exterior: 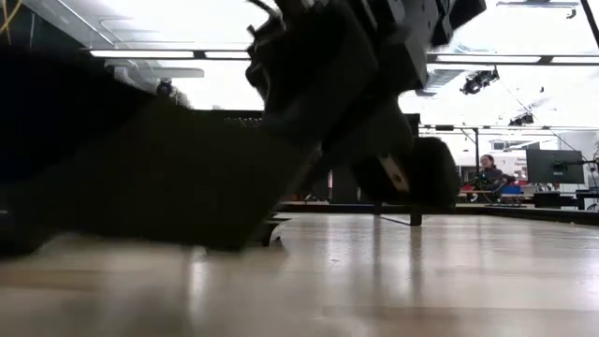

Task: Pick & Place Mini shaped plates
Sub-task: Stack the black distorted square plate on top of the other black distorted square plates on the shelf

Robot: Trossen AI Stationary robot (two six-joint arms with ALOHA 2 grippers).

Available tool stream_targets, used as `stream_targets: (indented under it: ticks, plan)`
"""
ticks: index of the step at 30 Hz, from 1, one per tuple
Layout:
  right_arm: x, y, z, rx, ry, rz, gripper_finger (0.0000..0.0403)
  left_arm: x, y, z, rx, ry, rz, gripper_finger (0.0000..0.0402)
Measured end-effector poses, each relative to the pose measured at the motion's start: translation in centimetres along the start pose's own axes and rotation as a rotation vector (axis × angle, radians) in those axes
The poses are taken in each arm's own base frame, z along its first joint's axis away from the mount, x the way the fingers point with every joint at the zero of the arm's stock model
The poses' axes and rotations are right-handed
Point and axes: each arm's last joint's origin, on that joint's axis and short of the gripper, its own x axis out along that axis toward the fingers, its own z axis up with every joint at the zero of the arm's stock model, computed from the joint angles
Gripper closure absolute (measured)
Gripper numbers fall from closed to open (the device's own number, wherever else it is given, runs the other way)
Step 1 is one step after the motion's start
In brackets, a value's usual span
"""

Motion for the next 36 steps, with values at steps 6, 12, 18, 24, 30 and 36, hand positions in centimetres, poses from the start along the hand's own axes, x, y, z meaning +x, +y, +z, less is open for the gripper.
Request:
stream_targets:
  ticks: [6,12,18,24,30,36]
  plan:
    - [-2.2,1.0,0.0,-0.014,-0.026,-0.01,0.0402,0.0,0.0,0.0,0.0,0.0,0.0,0.0259]
    - [-5.3,2.0,-0.2,-0.025,-0.049,-0.038,0.0402,0.0,0.0,0.0,0.0,-0.002,0.004,0.0259]
    - [-9.2,3.1,-0.5,-0.03,-0.07,-0.044,0.0402,0.0,0.0,0.0,0.0,-0.004,0.005,0.0259]
    - [-14.3,4.1,-1.1,-0.057,-0.12,-0.049,0.0402,0.0,0.0,0.1,0.002,-0.013,0.002,0.0259]
    - [-20.4,4.3,-1.1,-0.11,-0.23,-0.054,0.0403,0.0,0.0,0.4,0.006,-0.052,0.026,0.0259]
    - [-26.9,3.5,-0.5,-0.165,-0.339,-0.037,0.0403,0.0,0.2,0.4,0.003,-0.078,0.093,0.0259]
